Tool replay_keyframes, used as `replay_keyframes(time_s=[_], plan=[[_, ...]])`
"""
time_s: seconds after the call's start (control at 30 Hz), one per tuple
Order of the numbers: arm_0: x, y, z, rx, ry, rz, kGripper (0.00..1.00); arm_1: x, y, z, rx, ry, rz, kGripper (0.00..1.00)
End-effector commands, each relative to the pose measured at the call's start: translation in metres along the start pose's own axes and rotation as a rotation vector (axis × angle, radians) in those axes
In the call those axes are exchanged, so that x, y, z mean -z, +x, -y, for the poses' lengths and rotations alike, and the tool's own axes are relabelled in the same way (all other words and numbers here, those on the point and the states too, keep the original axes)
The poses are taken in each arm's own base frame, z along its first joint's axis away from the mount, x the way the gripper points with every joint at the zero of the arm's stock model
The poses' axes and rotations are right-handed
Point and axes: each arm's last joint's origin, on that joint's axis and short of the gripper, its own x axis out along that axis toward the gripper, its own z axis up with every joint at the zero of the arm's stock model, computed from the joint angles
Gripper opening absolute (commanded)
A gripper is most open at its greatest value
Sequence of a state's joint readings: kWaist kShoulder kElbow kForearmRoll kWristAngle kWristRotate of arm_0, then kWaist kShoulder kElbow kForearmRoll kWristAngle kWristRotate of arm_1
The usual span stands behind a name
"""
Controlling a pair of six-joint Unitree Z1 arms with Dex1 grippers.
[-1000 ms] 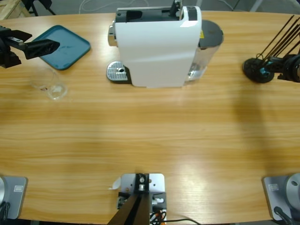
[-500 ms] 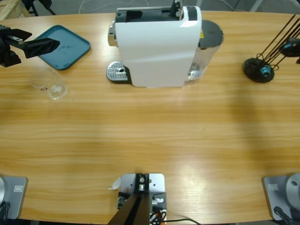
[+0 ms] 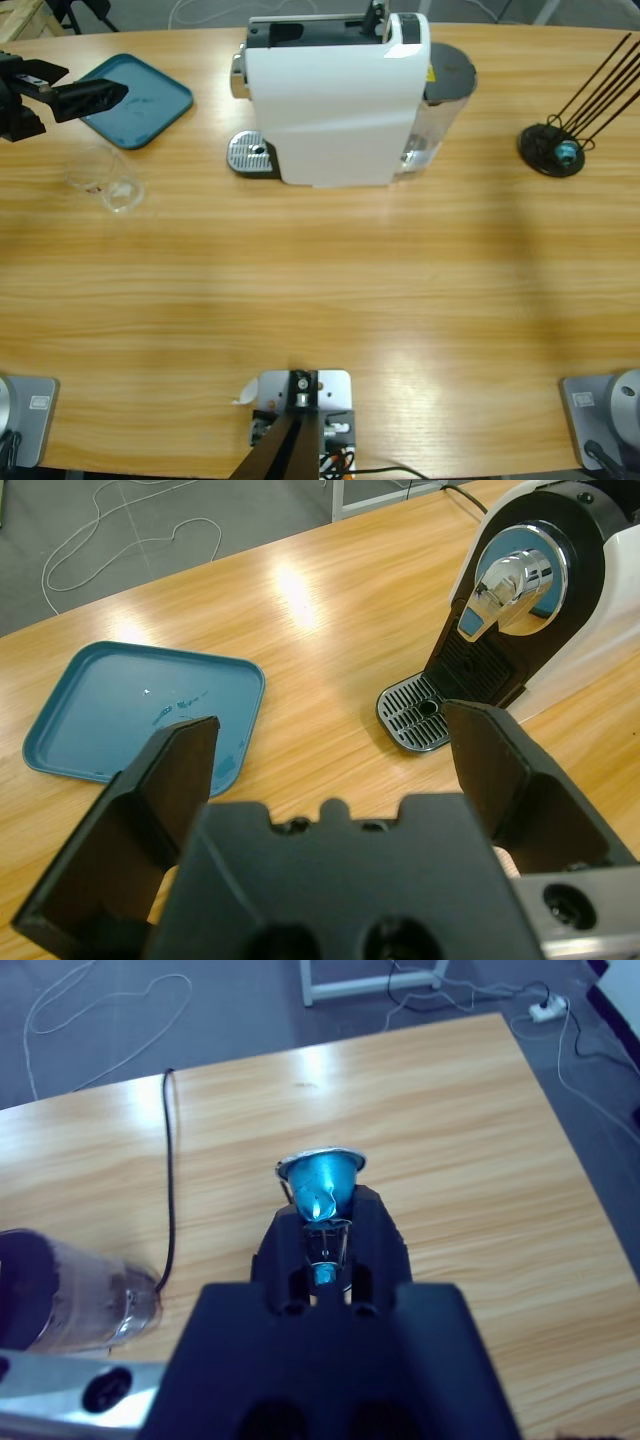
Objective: Pour coffee
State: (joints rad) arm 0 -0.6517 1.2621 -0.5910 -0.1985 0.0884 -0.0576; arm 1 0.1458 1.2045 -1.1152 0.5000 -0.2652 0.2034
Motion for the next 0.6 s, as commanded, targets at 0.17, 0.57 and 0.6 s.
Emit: replay_keyframes(time_s=[0.17,0.57,0.6], plan=[[0.014,0.013,0.008,0.042,0.021,-0.056,0.977,0.053,-0.075,-0.109,-0.874,-0.966,-0.005,0.0],[0.022,0.009,0.01,0.056,0.077,-0.068,0.977,0.031,-0.053,-0.267,-1.065,-1.317,0.038,0.0],[0.022,0.009,0.01,0.056,0.085,-0.069,0.977,0.032,-0.047,-0.279,-1.068,-1.33,0.051,0.0]])
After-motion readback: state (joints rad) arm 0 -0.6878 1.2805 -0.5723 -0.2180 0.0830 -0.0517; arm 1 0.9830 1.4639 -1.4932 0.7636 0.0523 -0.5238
